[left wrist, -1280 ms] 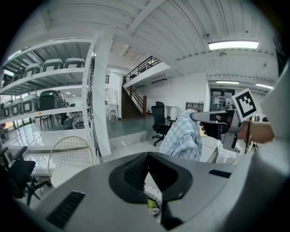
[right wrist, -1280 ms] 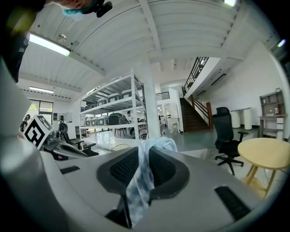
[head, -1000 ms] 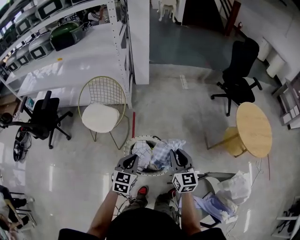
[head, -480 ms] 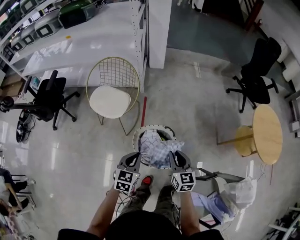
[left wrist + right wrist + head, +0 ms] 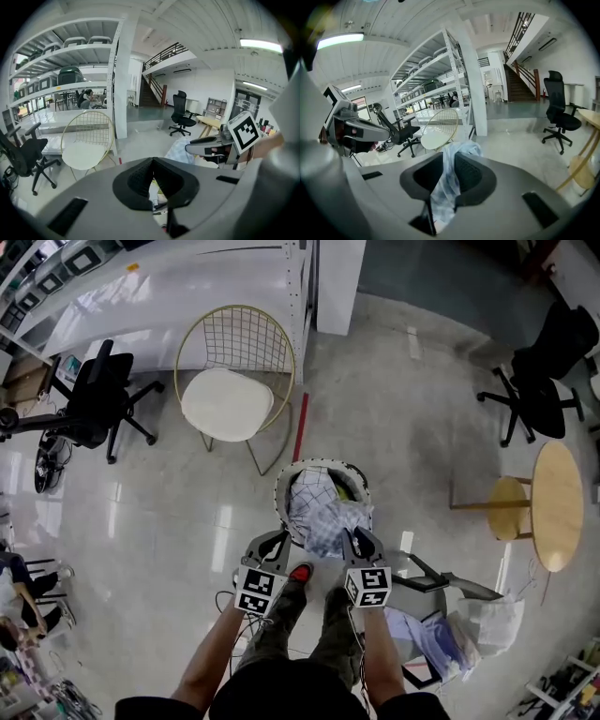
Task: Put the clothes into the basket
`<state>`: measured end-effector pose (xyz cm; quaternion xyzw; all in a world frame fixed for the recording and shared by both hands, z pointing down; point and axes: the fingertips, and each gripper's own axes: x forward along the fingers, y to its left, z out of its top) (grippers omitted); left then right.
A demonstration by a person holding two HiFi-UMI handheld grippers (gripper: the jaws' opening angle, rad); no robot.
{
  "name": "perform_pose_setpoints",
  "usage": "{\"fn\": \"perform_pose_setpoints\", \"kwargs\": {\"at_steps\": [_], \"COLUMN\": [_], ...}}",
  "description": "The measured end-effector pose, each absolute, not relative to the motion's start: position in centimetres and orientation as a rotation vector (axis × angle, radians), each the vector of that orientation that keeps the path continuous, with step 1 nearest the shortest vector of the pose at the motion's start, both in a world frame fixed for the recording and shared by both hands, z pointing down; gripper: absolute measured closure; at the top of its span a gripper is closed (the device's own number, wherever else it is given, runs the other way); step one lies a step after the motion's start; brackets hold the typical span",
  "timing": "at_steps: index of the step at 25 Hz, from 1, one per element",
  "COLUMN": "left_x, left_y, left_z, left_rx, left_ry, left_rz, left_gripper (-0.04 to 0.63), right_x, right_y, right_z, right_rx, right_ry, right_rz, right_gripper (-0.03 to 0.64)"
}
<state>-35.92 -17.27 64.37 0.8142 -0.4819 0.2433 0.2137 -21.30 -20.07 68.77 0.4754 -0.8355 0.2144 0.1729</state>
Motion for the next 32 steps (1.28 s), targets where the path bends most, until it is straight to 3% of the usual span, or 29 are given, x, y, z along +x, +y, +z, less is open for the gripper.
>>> {"fn": "perform_pose_setpoints", "kwargs": {"at_steps": [9, 18, 32], "left_x": [-36.4, -36.0, -34.1], "left_y": [-16.6, -15.7, -15.7], "left_z": [66.0, 65.7, 62.4], "left_rx": [2.222, 2.218, 2.303], "left_ry": [-1.335, -1.328, -1.328], "left_rz": [0.685, 0.687, 0.665], "left_gripper": [0.588, 0.588, 0.588], "right_x": [-21.2, -21.1, -19.2], "right_y": [-19.7, -19.4, -18.8], "right_z": [73.0, 72.5, 67.9], "right_rx": [1.322, 1.312, 1.410], "right_ry": [-2.295, -2.336, -2.361], "right_rz": [0.679, 0.717, 0.645], "right_gripper": [0.512, 0.411, 0.410]}}
